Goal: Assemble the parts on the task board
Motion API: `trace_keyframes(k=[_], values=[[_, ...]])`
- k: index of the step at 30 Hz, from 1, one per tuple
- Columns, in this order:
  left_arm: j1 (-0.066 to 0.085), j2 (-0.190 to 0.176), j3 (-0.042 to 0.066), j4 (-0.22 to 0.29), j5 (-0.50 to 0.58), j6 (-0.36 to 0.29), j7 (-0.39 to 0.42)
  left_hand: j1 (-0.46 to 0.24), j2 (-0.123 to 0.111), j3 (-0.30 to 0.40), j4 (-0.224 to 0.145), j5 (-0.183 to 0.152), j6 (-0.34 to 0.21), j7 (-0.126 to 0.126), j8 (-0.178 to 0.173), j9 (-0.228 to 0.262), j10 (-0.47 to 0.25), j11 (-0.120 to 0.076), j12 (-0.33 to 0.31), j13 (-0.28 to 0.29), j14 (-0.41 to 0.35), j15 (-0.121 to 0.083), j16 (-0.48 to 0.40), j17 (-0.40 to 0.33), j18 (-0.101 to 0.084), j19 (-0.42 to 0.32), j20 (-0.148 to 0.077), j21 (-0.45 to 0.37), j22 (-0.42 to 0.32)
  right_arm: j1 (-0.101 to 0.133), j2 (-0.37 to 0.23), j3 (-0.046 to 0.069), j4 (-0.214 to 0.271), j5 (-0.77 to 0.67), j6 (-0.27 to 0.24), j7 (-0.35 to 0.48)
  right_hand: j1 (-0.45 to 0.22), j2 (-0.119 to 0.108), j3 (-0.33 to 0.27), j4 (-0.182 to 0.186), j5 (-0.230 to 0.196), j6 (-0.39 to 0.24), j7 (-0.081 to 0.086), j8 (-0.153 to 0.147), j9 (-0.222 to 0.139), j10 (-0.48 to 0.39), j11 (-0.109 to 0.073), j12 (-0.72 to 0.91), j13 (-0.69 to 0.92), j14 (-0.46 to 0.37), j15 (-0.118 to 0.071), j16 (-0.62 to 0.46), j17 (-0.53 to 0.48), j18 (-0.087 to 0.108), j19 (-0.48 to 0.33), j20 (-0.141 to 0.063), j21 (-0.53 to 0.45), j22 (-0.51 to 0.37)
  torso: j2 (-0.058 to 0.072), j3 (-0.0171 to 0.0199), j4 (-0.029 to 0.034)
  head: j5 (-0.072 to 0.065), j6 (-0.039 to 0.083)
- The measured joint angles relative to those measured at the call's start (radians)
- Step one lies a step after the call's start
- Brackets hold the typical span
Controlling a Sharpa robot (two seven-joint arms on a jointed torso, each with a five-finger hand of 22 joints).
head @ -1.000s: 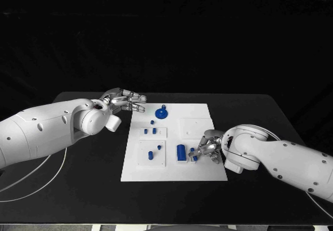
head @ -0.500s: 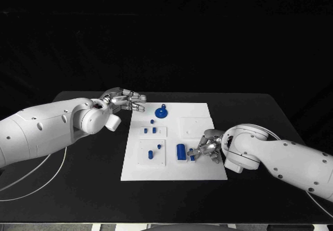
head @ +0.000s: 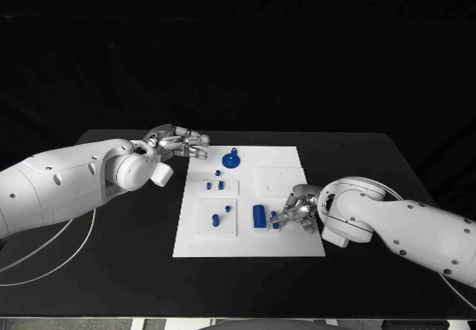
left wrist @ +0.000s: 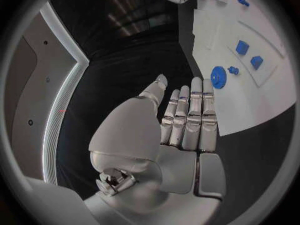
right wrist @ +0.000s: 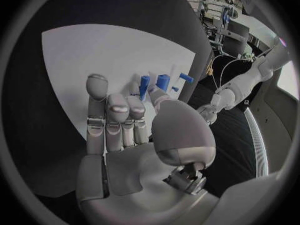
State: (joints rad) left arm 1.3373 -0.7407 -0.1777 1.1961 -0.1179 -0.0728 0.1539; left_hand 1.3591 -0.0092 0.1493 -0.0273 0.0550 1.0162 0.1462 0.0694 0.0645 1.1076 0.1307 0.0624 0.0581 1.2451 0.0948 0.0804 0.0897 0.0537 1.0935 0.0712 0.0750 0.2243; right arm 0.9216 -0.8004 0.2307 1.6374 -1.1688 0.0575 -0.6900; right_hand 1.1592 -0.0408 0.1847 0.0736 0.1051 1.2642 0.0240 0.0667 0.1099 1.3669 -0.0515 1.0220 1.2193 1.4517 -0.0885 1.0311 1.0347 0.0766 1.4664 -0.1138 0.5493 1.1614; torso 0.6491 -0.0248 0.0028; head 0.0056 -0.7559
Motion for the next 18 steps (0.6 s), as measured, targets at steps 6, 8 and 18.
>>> trace_keyframes(k=[6, 8, 18], values=[[0.0, 0.0, 0.0, 0.0, 0.0, 0.001, -0.001, 0.0, 0.0, 0.0, 0.0, 0.0, 0.0, 0.0, 0.0, 0.0, 0.0, 0.0, 0.0, 0.0, 0.0, 0.0, 0.0, 0.0, 0.0, 0.0, 0.0, 0.0, -0.001, -0.001, 0.0, -0.001, -0.007, 0.003, 0.001, 0.007, 0.018, 0.012, 0.102, -0.135, -0.035, 0.0, 0.0, 0.001, -0.002, 0.0, 0.0, 0.0, 0.0, 0.0, 0.0, 0.0, 0.0, 0.0, 0.0, 0.0, 0.0, 0.0, 0.0, 0.0, 0.0, 0.0, 0.0], [0.0, 0.0, 0.0, 0.0, 0.0, 0.001, -0.001, 0.0, 0.0, 0.0, 0.0, 0.0, 0.0, 0.0, 0.0, 0.0, 0.0, 0.0, 0.0, 0.0, 0.0, 0.0, 0.0, 0.0, 0.0, 0.0, 0.0, 0.0, -0.001, -0.001, 0.002, -0.001, -0.009, 0.003, 0.001, 0.009, 0.012, 0.017, 0.114, -0.172, -0.035, 0.0, 0.0, 0.001, -0.002, 0.0, 0.0, 0.0, 0.0, 0.0, 0.0, 0.0, 0.0, 0.0, 0.0, 0.0, 0.0, 0.0, 0.0, 0.0, -0.0001, -0.001, -0.001], [0.0, 0.001, 0.0, -0.001, 0.0, 0.002, -0.001, 0.0, 0.0, 0.0, 0.0, 0.0, 0.0, 0.0, 0.0, 0.0, 0.0, 0.0, 0.0, 0.0, 0.0, 0.0, 0.0, 0.0, 0.0, 0.0, 0.0, 0.0, -0.001, 0.0, 0.004, 0.0, -0.017, 0.002, 0.001, 0.019, -0.015, 0.03, 0.112, -0.204, -0.035, 0.0, 0.0, 0.001, 0.002, 0.0, 0.0, 0.0, 0.0, 0.0, 0.0, 0.0, 0.0, 0.0, 0.0, 0.0, 0.0, 0.001, 0.0, 0.0, 0.0, -0.002, -0.002]])
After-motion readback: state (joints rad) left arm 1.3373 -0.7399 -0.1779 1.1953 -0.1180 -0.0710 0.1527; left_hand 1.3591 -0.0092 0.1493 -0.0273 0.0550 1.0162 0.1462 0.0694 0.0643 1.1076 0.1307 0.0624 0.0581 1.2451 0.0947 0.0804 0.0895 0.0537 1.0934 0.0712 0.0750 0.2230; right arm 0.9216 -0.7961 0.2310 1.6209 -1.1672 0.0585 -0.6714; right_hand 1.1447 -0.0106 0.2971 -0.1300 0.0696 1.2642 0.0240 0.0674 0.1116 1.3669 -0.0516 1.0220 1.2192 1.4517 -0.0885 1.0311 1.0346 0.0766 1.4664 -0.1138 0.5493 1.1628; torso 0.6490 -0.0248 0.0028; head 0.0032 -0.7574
